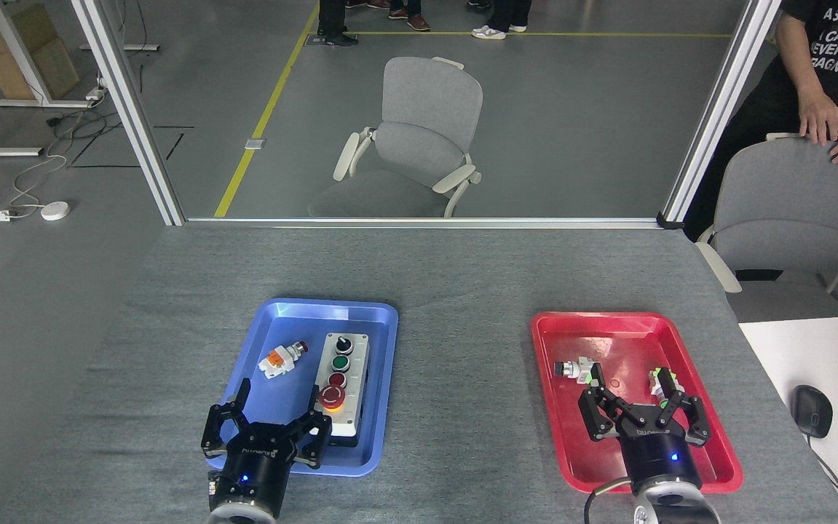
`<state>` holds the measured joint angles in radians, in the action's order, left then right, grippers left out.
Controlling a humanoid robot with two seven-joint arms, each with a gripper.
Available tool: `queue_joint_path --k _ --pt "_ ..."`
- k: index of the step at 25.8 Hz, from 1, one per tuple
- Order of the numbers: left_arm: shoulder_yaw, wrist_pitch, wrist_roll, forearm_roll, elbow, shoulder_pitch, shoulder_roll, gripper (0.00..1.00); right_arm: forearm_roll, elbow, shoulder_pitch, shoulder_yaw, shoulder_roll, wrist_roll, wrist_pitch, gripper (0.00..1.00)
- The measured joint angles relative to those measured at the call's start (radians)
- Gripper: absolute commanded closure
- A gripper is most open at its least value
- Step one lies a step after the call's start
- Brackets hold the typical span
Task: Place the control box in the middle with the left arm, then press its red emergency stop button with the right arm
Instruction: 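Move the left gripper over the grey control box on the blue tray, then lower the left gripper and grasp the near end of the control box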
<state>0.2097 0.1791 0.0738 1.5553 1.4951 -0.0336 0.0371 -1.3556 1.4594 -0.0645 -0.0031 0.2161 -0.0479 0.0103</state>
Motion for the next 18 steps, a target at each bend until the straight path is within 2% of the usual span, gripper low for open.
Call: queue_joint_path --k 5,18 --pt "0.011 0.036 -0.008 0.120 -0.070 0.004 -0.071 0.01 0.002 0.017 0.001 -0.002 -0.006 0.003 0.000 0.02" --pt "0.015 0.033 -0.013 0.130 -0.070 0.057 -0.135 0.01 0.017 0.031 -0.002 -0.005 0.008 0.016 0.008 0.02"
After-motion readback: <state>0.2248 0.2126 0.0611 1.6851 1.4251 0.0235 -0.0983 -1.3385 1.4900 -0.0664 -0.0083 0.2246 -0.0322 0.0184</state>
